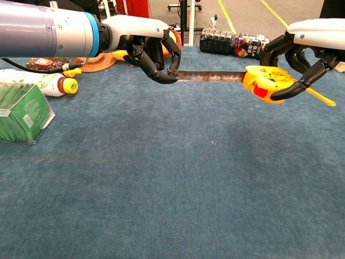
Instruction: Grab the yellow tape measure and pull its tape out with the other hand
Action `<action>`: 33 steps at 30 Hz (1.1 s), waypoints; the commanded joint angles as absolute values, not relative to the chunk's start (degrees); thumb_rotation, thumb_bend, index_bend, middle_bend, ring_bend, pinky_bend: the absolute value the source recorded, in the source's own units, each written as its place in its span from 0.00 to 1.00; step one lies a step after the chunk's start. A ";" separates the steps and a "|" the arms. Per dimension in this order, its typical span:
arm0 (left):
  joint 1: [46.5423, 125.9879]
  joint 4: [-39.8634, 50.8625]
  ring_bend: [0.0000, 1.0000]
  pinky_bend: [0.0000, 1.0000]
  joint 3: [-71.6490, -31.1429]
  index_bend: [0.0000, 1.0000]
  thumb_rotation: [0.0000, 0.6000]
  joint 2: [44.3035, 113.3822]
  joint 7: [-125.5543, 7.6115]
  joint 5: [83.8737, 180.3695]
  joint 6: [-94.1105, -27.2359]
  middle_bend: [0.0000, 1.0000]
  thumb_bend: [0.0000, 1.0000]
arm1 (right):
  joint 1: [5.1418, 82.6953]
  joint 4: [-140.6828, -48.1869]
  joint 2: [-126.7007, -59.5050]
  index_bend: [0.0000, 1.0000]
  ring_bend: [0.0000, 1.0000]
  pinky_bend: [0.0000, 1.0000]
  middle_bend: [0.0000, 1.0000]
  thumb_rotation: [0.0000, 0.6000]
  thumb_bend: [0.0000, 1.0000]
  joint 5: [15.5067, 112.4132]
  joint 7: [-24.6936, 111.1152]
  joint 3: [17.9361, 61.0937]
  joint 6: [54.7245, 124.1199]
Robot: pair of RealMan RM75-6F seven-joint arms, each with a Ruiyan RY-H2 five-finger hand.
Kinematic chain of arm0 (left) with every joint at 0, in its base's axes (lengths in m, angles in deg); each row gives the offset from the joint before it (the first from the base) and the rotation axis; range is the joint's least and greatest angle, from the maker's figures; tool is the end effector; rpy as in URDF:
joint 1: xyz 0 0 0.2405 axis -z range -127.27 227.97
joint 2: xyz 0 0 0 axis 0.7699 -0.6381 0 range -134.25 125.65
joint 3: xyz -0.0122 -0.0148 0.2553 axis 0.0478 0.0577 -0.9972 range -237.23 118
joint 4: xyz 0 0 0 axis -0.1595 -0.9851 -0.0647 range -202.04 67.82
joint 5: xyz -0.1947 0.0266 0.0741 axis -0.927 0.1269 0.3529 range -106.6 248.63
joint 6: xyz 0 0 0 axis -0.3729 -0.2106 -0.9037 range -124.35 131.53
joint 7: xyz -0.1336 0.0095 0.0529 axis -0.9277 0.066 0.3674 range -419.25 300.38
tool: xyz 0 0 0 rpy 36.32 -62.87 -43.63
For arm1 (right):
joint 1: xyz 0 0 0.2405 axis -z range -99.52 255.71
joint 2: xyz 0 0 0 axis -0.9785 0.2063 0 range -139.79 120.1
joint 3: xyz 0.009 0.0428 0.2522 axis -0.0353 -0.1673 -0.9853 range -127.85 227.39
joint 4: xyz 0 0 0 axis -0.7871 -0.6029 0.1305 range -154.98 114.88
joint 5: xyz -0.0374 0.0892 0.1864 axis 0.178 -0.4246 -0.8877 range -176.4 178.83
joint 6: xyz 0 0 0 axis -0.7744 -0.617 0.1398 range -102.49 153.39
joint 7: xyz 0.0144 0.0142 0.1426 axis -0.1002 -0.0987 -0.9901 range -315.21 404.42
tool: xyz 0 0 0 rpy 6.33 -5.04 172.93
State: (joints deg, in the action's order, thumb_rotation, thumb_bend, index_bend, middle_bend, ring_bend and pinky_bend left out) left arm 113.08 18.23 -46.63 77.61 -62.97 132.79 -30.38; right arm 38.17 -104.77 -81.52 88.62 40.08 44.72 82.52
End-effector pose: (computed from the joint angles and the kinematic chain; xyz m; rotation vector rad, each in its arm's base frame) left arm -0.0386 0.3850 -0.0124 -2.1805 -1.1836 -1.0249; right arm -0.1825 -0.3425 0.0702 2.0028 -0.7966 1.0203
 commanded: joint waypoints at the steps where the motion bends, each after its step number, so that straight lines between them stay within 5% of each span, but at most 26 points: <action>1: 113.13 18.84 0.67 0.91 -46.64 0.41 0.87 77.42 -62.17 132.04 -31.14 0.73 0.28 | 38.22 -104.42 -81.57 0.64 0.72 0.64 0.67 0.60 0.18 88.58 39.85 44.80 82.50; 25: 103.27 25.94 0.61 0.89 -48.65 0.39 0.75 65.12 -62.56 134.43 -41.60 0.66 0.28 | 39.00 -93.70 -86.61 0.64 0.68 0.61 0.66 0.60 0.18 89.05 37.12 47.47 80.96; 33: 98.53 28.01 0.61 0.89 -50.21 0.39 0.71 60.25 -64.14 136.60 -44.75 0.66 0.28 | 39.17 -87.45 -91.01 0.47 0.52 0.54 0.51 0.60 0.18 88.18 36.37 48.82 78.36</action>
